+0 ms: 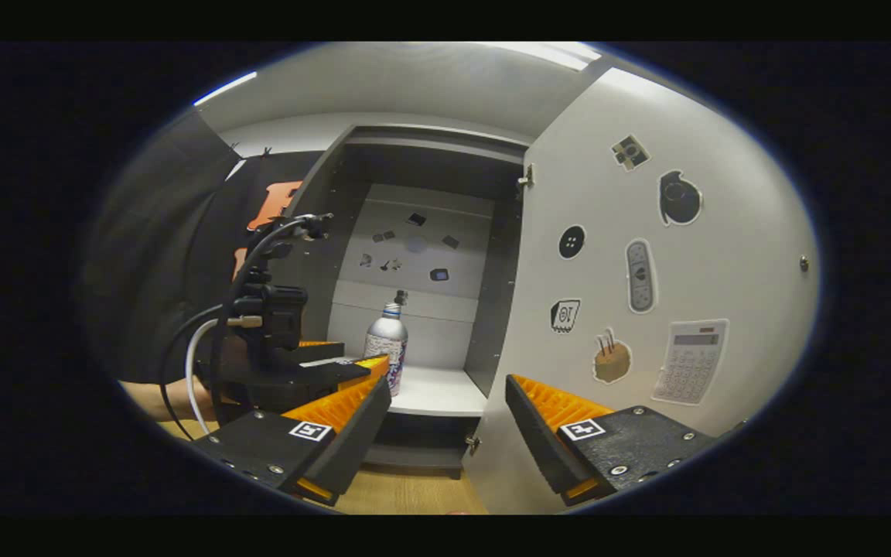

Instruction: Open the cabinet door with the right hand, grasp the bottle in the cabinet with the left hand and place it on the coaster, then close the cabinet door with the right hand.

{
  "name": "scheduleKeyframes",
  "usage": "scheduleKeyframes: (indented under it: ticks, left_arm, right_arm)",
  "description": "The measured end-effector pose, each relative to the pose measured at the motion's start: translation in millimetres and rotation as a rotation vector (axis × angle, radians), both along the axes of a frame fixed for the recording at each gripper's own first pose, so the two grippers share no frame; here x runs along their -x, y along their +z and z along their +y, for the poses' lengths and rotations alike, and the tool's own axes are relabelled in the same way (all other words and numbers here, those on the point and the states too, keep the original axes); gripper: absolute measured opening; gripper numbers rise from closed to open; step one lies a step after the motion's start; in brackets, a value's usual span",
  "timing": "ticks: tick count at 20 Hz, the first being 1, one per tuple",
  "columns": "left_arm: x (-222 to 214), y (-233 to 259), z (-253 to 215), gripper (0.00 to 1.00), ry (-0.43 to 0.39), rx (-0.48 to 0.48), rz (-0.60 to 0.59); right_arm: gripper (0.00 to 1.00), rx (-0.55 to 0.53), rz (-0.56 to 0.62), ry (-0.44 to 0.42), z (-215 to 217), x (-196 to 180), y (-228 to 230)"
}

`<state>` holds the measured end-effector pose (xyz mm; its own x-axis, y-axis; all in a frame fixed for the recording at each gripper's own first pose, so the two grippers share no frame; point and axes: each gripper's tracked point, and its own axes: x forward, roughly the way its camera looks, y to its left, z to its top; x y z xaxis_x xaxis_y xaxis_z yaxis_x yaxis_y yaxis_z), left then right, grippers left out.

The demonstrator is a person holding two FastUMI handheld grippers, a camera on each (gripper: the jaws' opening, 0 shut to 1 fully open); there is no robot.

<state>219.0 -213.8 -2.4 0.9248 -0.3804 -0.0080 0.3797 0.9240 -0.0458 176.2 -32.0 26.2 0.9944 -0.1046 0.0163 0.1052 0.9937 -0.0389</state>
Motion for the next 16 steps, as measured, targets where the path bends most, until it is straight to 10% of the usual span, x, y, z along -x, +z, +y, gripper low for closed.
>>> scheduleKeyframes:
  ticks: [16]
  left_arm:
    - [-48.2, -10.9, -23.1, 0.86, -0.046, -0.055, -0.017]
  right_arm:
    - [0.92, -0.031, 0.048, -0.039, -9.9, -7.5, -15.6]
